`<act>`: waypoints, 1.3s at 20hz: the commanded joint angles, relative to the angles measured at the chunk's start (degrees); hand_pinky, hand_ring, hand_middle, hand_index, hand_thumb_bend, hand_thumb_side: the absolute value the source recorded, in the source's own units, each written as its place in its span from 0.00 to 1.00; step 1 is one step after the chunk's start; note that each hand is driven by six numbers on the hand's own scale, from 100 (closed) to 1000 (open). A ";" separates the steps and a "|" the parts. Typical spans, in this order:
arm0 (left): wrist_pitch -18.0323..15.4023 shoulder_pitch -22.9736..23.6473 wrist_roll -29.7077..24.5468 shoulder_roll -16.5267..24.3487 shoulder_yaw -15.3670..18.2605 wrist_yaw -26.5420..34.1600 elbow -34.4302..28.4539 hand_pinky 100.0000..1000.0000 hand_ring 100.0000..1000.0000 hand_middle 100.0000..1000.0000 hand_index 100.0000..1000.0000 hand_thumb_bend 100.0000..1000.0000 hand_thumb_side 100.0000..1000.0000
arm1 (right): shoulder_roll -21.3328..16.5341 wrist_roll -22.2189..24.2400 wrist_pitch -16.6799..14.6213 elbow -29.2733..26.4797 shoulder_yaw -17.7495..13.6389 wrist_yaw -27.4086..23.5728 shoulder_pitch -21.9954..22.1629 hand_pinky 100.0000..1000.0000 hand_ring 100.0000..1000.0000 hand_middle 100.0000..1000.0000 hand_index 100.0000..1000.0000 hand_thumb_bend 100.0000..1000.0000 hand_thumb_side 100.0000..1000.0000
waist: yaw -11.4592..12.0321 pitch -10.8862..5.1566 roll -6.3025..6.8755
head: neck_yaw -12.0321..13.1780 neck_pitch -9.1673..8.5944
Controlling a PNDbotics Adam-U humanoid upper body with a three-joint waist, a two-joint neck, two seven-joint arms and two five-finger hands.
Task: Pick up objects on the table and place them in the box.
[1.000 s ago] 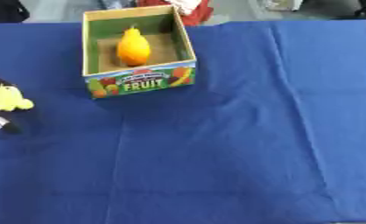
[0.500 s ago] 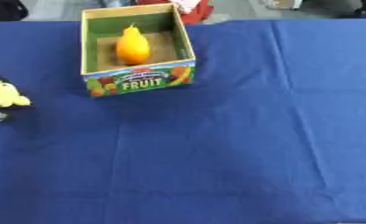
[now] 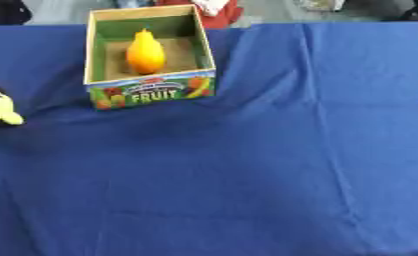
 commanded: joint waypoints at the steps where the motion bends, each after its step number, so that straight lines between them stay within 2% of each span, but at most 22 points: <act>1: 0.44 0.10 0.16 0.67 -0.04 0.59 0.72 0.29 0.71 0.63 0.79 0.00 0.14 | -1.09 -0.25 0.06 -0.91 -0.76 -0.27 -0.31 0.65 0.76 0.66 0.92 0.32 1.00 | -0.04 -0.70 -0.18 | 0.15 -0.40; 4: 1.04 0.25 2.02 0.87 0.06 0.00 -0.34 0.26 0.69 0.61 0.78 0.00 0.16 | -1.12 -0.34 0.14 -0.91 -0.81 -0.20 -0.13 0.65 0.76 0.66 0.92 0.31 1.00 | 0.06 -0.72 -0.18 | 0.00 -0.40; 6: 1.48 0.19 2.17 0.87 0.20 0.78 -0.78 0.29 0.71 0.64 0.80 0.00 0.13 | -1.11 -0.31 0.28 -0.91 -0.80 -0.11 0.08 0.65 0.76 0.66 0.92 0.31 1.00 | 0.21 -0.76 -0.15 | -0.12 -0.31; 8: 2.14 -0.04 1.70 0.94 0.42 2.33 -1.46 0.29 0.72 0.64 0.80 0.00 0.19 | -1.05 -0.26 0.44 -0.91 -0.81 -0.02 0.18 0.65 0.76 0.66 0.92 0.31 1.00 | 0.34 -0.83 -0.10 | -0.27 -0.27; 10: 2.92 -0.35 1.28 1.18 0.61 3.61 -2.42 0.29 0.71 0.63 0.79 0.00 0.19 | -0.94 -0.12 0.75 -0.91 -0.70 0.11 -0.05 0.65 0.76 0.66 0.92 0.31 1.00 | 0.41 -0.91 -0.05 | -0.40 -0.25; 12: 3.79 -0.70 1.39 1.57 0.76 3.85 -3.57 0.26 0.69 0.60 0.75 0.00 0.15 | -0.85 0.04 1.05 -0.91 -0.60 0.27 -0.25 0.65 0.76 0.66 0.92 0.31 1.00 | 0.46 -0.99 0.01 | -0.49 -0.21; 16: 5.30 -1.07 3.27 2.13 0.84 1.59 -5.69 0.21 0.62 0.53 0.69 0.00 0.17 | -0.65 0.27 1.43 -0.91 -0.48 0.45 -0.48 0.65 0.76 0.66 0.92 0.31 1.00 | 0.51 -1.13 0.15 | -0.57 -0.20; 17: 5.66 -1.16 3.82 2.16 0.98 1.18 -6.08 0.16 0.57 0.48 0.64 0.00 0.18 | -0.63 0.30 1.49 -0.91 -0.47 0.48 -0.48 0.65 0.76 0.65 0.92 0.31 1.00 | 0.55 -1.17 0.17 | -0.60 -0.17; 18: 5.99 -1.20 4.37 2.19 1.05 0.86 -6.46 0.15 0.55 0.46 0.63 0.00 0.18 | -0.62 0.31 1.52 -0.91 -0.47 0.51 -0.47 0.65 0.76 0.65 0.92 0.31 1.00 | 0.56 -1.20 0.19 | -0.62 -0.15; 23: 6.98 -1.45 5.58 2.36 1.00 0.26 -8.48 0.15 0.55 0.45 0.60 0.00 0.17 | -0.59 0.25 1.63 -0.91 -0.54 0.59 -0.41 0.65 0.76 0.65 0.92 0.31 1.00 | 0.64 -1.26 0.24 | -0.79 -0.04; 26: 7.43 -1.79 5.26 2.53 1.00 0.08 -10.11 0.18 0.58 0.49 0.65 0.00 0.17 | -0.68 0.21 1.63 -0.91 -0.54 0.64 -0.39 0.65 0.76 0.65 0.92 0.31 1.00 | 0.70 -1.23 0.22 | -0.99 0.21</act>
